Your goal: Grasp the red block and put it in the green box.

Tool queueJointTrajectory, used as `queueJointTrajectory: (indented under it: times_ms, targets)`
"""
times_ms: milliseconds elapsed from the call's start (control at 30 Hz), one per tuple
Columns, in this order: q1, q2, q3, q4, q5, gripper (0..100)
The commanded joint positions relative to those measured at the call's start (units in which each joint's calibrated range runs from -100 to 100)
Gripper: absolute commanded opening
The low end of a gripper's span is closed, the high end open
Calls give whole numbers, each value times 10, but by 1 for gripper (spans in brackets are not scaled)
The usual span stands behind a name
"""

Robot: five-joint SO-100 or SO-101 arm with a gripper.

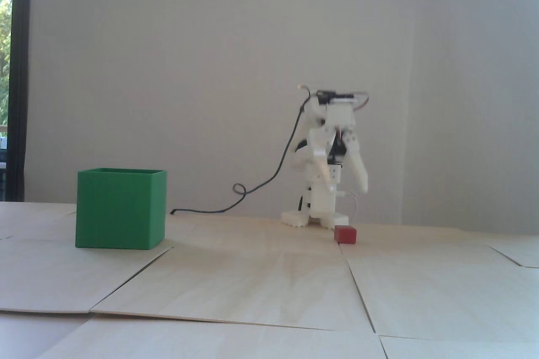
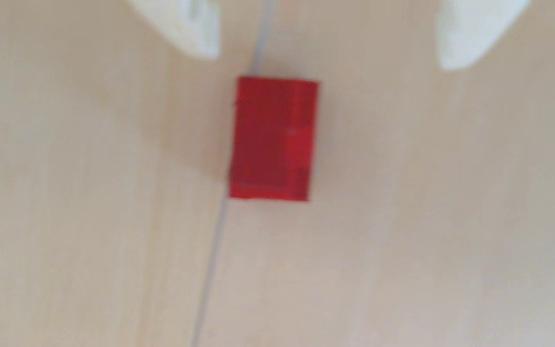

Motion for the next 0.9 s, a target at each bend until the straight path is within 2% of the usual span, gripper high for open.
queueJointTrajectory:
  times_ms: [0, 100, 267, 567, 867]
  targets:
    - [-4, 189, -144, 19, -26, 24]
    - [17, 302, -173, 27, -28, 24]
    - [45, 378, -190, 18, -24, 24]
    - [111, 488, -189, -100, -23, 24]
    - [123, 569, -185, -173, -23, 24]
